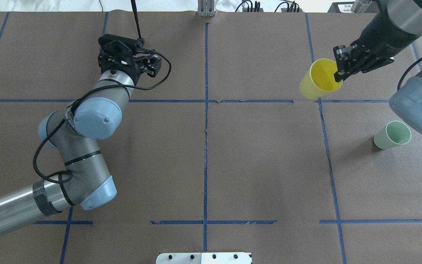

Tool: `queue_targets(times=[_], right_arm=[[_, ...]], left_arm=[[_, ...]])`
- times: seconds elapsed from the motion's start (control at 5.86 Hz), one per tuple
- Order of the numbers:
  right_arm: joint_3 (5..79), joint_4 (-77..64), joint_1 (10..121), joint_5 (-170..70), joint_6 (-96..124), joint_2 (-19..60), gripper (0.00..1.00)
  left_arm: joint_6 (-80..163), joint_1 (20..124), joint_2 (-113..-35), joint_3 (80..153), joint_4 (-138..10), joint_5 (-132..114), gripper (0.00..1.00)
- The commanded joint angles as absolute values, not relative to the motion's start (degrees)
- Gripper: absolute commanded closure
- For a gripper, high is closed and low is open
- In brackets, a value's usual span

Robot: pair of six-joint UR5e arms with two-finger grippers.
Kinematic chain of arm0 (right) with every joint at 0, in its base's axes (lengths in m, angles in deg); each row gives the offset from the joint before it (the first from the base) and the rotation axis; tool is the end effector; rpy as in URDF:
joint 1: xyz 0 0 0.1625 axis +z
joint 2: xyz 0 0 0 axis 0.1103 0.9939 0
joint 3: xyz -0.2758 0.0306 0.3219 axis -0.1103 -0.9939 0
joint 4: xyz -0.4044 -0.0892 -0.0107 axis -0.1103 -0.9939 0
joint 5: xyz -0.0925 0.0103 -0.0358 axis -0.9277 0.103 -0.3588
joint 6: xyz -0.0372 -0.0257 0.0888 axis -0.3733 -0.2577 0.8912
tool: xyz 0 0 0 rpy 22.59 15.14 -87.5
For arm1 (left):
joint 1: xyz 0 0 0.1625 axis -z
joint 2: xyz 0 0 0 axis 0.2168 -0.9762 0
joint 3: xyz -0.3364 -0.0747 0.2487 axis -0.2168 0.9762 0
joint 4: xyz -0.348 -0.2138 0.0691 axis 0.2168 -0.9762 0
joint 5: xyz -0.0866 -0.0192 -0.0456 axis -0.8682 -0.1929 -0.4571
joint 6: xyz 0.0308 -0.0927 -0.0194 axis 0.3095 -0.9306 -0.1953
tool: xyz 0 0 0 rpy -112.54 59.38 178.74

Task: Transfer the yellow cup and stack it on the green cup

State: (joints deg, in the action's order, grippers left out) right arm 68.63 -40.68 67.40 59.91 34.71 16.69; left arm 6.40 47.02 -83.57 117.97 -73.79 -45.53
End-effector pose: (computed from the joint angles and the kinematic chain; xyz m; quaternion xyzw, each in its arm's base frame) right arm -0.1989 -0.4958 0.2439 0.0263 -0.4339 -0.0357 0.8999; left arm 0.4371 -0.5257 0.2657 0.5066 0.2917 -0.1153 0.8031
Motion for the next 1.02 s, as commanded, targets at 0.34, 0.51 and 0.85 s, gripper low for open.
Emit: queue_targets(times=[0.34, 0.51, 0.85], right_arm=[[69.10, -39.86, 71.54, 57.56, 19.70, 28.01, 1.00], [68.82, -39.86, 72.24, 57.55, 19.77, 30.02, 1.00], [64.80, -39.86, 74.96, 57.81, 14.18, 31.78, 1.00]], left_arm=[[-2.00, 55.06, -78.01, 119.78, -59.19, -71.77, 0.00], [-2.17, 55.15, -78.09, 121.88, -58.80, -72.13, 0.00], [-3.66, 55.41, -78.26, 122.52, -58.62, -75.73, 0.00]])
